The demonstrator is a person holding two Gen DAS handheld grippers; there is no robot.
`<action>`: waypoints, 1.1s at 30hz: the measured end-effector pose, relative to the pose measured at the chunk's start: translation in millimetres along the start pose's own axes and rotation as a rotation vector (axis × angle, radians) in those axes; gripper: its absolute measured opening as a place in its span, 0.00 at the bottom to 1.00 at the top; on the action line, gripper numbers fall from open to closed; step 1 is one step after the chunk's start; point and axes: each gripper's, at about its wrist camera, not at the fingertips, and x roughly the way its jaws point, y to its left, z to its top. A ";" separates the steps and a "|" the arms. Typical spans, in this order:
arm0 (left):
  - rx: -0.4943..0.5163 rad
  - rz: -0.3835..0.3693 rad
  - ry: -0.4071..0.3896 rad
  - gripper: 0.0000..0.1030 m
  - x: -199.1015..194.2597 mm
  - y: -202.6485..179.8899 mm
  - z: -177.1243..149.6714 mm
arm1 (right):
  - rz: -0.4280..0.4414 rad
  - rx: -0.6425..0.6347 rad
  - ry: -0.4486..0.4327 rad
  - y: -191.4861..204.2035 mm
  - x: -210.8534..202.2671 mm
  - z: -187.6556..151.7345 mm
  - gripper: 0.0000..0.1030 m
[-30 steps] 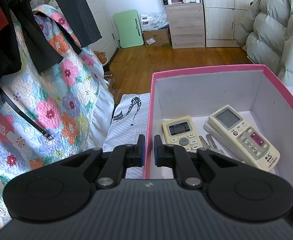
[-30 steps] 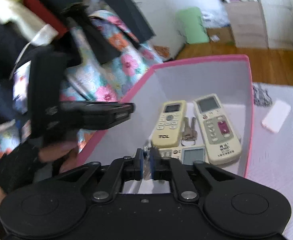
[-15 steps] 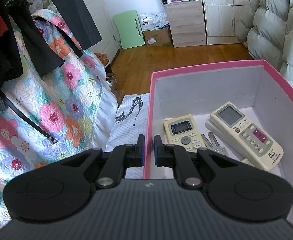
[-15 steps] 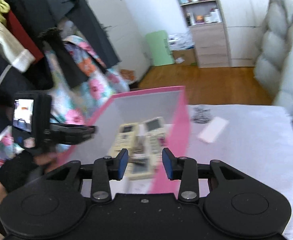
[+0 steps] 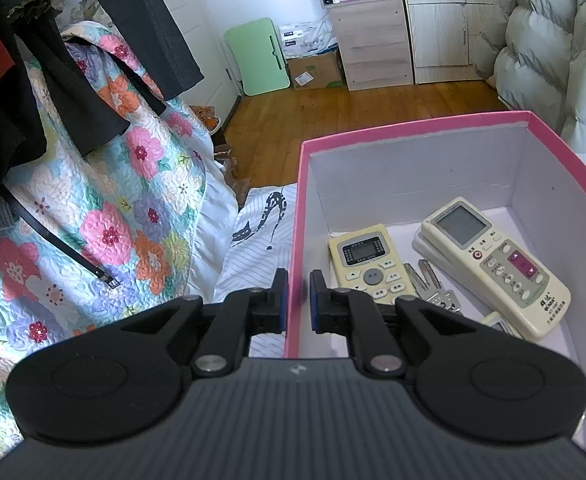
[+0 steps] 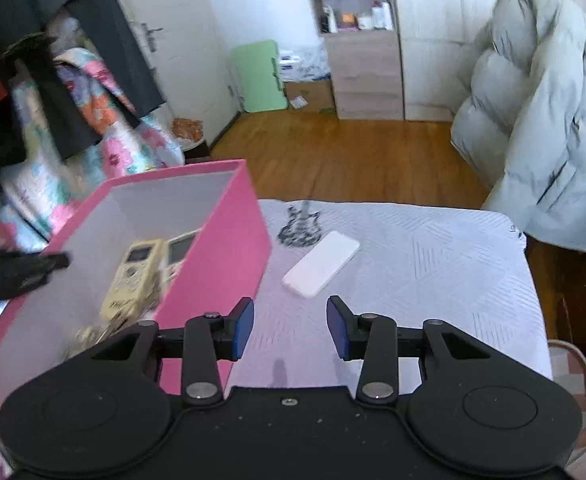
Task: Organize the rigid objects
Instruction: 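Move the right gripper to the white rectangular power bank, then grasp the white power bank across its width with the right gripper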
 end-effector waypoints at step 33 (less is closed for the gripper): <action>0.025 0.001 0.021 0.09 5.1 0.0 1.4 | 0.006 -0.048 0.045 -33.1 93.1 1.4 0.08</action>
